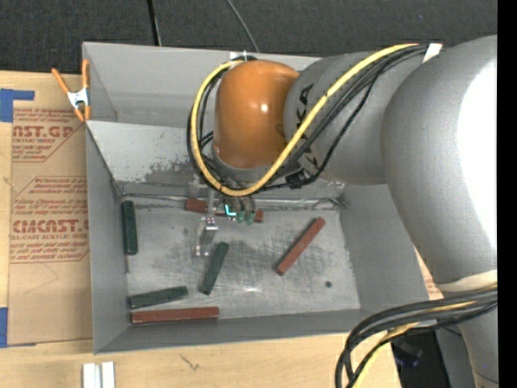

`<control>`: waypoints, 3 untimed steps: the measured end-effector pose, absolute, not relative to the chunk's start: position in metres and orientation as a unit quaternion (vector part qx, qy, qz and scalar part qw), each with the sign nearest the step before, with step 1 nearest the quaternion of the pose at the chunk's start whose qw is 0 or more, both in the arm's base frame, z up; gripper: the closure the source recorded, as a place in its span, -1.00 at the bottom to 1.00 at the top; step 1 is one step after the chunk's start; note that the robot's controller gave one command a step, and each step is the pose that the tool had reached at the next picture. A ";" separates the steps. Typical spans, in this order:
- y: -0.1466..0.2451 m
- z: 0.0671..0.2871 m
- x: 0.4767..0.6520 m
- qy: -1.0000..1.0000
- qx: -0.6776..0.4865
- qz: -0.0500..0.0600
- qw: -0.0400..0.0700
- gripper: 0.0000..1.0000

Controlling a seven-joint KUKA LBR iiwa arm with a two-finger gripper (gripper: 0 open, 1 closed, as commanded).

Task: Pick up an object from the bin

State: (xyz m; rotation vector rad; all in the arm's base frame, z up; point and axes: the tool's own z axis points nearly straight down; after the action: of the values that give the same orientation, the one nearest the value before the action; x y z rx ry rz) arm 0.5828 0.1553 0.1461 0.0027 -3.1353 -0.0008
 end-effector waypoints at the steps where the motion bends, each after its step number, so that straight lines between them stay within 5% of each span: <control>1: 0.155 0.151 0.585 -1.000 0.000 -0.001 -0.001 -1.00; 2: 0.130 0.110 0.565 -0.994 0.107 -0.001 -0.005 -1.00; 3: 0.104 0.075 0.563 -0.976 0.217 0.000 0.001 1.00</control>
Offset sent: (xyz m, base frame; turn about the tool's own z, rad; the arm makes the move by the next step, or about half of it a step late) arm -0.0370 -0.0517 -0.0749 -0.3724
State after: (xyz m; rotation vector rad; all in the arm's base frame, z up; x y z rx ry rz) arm 0.5631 0.1035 0.0753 0.6800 -3.0653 -0.0008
